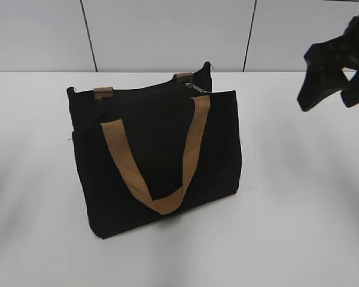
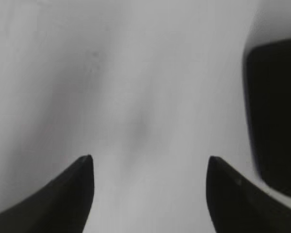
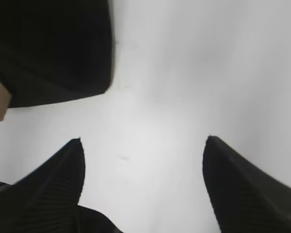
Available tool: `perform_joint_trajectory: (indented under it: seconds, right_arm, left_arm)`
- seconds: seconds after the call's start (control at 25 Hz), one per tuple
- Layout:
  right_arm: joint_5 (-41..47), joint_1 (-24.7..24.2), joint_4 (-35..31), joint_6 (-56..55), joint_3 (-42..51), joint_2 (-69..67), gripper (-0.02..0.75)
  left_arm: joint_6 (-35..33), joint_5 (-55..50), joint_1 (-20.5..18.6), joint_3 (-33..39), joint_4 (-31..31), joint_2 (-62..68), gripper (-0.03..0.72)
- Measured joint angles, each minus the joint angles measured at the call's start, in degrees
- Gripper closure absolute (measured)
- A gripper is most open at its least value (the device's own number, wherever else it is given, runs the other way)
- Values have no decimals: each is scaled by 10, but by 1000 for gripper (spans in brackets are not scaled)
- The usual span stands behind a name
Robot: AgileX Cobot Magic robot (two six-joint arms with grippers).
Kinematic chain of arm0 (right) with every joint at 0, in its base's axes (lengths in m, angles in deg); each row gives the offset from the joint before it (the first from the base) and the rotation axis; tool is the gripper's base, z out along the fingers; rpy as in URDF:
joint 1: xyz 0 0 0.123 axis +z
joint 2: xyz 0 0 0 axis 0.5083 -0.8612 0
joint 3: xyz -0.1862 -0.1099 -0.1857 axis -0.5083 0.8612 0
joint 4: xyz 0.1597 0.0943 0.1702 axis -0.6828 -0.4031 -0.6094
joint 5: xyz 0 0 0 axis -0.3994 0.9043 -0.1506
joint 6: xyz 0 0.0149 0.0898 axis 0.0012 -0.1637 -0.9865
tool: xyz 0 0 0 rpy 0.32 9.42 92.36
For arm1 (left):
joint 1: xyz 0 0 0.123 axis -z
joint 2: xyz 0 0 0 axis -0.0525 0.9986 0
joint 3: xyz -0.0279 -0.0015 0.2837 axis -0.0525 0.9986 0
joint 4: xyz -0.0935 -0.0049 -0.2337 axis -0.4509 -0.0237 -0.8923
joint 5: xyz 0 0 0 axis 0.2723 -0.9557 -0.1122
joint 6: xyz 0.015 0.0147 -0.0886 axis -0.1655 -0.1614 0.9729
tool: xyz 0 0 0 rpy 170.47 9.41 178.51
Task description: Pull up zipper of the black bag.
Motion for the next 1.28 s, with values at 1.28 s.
perform_joint_trajectory:
  seconds: [1.28]
  right_arm:
    - [90,-193,26,41,327,518,156]
  left_arm:
    - [-82,-299,0,-85,69,-183,162]
